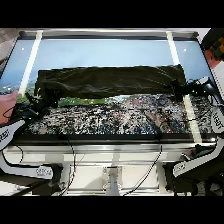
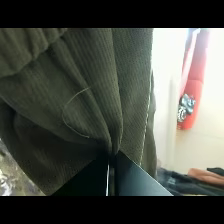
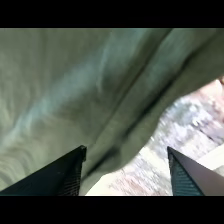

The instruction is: Fold the clothes and pants, and hang the long-sleeved shirts on hangers.

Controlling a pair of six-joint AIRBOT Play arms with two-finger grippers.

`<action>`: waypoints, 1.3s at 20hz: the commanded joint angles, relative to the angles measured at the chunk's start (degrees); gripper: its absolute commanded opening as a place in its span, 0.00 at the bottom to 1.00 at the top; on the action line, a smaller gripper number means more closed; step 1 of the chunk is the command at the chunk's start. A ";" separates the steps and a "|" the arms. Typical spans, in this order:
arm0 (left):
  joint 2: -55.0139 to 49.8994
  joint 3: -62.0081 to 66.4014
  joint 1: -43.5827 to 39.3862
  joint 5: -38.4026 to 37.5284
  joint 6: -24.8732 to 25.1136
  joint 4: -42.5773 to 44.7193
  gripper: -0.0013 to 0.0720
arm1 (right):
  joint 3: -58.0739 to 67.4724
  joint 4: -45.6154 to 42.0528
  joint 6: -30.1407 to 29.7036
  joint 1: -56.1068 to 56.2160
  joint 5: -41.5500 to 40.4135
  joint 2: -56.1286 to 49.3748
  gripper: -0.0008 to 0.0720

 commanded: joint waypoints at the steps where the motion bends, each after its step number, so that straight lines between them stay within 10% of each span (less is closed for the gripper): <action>1: 0.04 0.04 -0.04 -0.68 0.00 0.31 0.05 | 0.02 0.61 -0.50 0.02 -2.80 -0.85 0.75; 4: 0.04 0.04 -0.07 -0.68 0.00 0.94 0.05 | 0.02 0.94 -0.52 0.02 -5.11 -1.84 0.56; 8: 0.09 0.04 -0.07 -0.72 -0.07 6.25 0.05 | 0.02 -0.66 -0.46 0.00 -5.16 -1.97 0.03; 14: 5.57 0.04 -0.17 -0.72 -10.91 35.50 0.05 | 0.02 -10.29 -0.48 -2.29 3.17 0.22 0.03; 20: 18.93 -0.61 -2.54 -4.59 -37.90 78.47 0.05 | 0.02 -18.71 -7.72 -10.05 12.37 7.98 0.03; 26: 26.05 -2.29 -9.97 -12.33 -49.18 90.62 0.05 | 0.02 -19.37 -11.21 -11.32 18.18 8.48 0.03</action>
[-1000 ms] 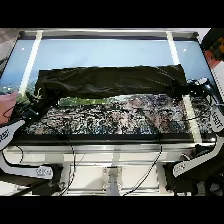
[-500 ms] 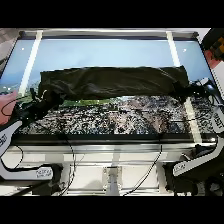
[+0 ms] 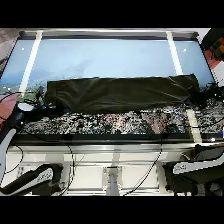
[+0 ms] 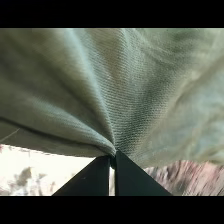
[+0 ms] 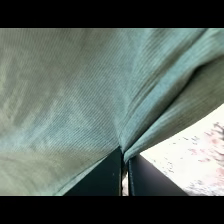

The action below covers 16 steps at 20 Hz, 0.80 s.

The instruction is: Fold the clothes and pants, and hang the long-sleeved shirts on hangers.

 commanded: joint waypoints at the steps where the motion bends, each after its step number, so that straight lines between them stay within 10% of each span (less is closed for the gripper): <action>1: 3.56 -0.59 -4.72 -4.37 -9.16 10.19 0.05 | 0.02 -0.92 -1.92 -0.66 3.21 0.52 0.03; 6: 4.83 -0.76 -9.05 -9.27 -14.93 12.87 0.06 | 0.02 -1.66 -1.81 -0.66 3.72 0.52 0.06; 9: 5.38 -0.74 -9.16 -15.74 -14.88 7.34 0.43 | 1.05 -1.27 -1.77 -0.66 6.34 0.55 0.58; 16: 15.63 0.07 -8.59 -22.75 -14.25 2.49 0.40 | 16.31 6.64 -8.55 -0.55 16.63 0.61 0.57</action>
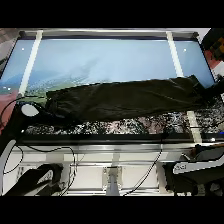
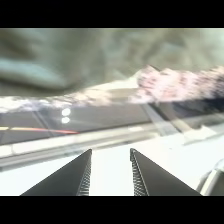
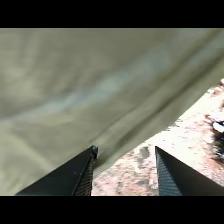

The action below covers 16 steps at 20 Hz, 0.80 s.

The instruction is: Fold the clothes and pants, and hang the long-sleeved shirts on hangers.

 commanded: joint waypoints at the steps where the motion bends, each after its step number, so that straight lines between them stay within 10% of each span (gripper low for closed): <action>1: 5.60 1.62 1.46 -2.03 2.27 -1.33 0.19 | 7.48 9.99 -5.86 0.42 4.55 0.04 0.52; 3: 6.34 4.50 5.14 -0.15 7.93 -1.22 0.06 | 9.46 15.17 -7.52 2.01 3.93 0.02 0.04; 4: 6.32 5.99 7.50 1.84 8.28 -1.22 0.06 | 9.92 16.09 -7.85 3.30 2.54 0.02 0.03; 14: -15.91 21.53 40.94 -11.34 22.05 -16.65 0.06 | 10.12 27.32 -16.57 14.51 0.66 -0.04 0.05; 16: -21.70 22.88 42.97 -11.41 24.70 -17.92 0.42 | 10.12 25.92 -16.55 14.69 -0.26 -0.04 0.39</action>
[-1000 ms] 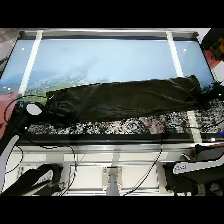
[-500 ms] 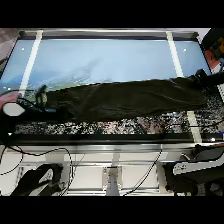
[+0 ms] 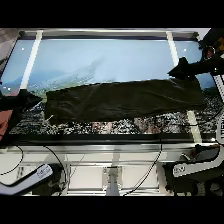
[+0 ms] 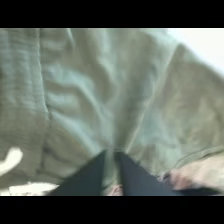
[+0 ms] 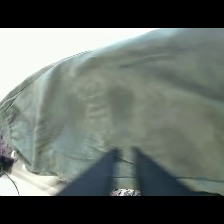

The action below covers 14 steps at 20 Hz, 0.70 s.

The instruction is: Fold the clothes and pants, and hang the long-sleeved shirts on hangers.

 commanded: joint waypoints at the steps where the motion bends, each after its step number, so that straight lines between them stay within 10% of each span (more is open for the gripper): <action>1: -10.67 2.97 5.90 -2.64 4.31 -6.25 0.66 | 0.09 -0.17 -1.07 1.29 -1.33 0.00 0.61; 3: -15.21 2.97 6.01 -2.34 4.37 -6.25 0.69 | 0.09 -0.96 -1.07 1.29 -1.36 0.00 0.73; 14: -22.14 5.62 6.01 7.69 16.70 -3.76 0.70 | 0.09 0.85 -0.44 1.31 -3.93 0.00 0.74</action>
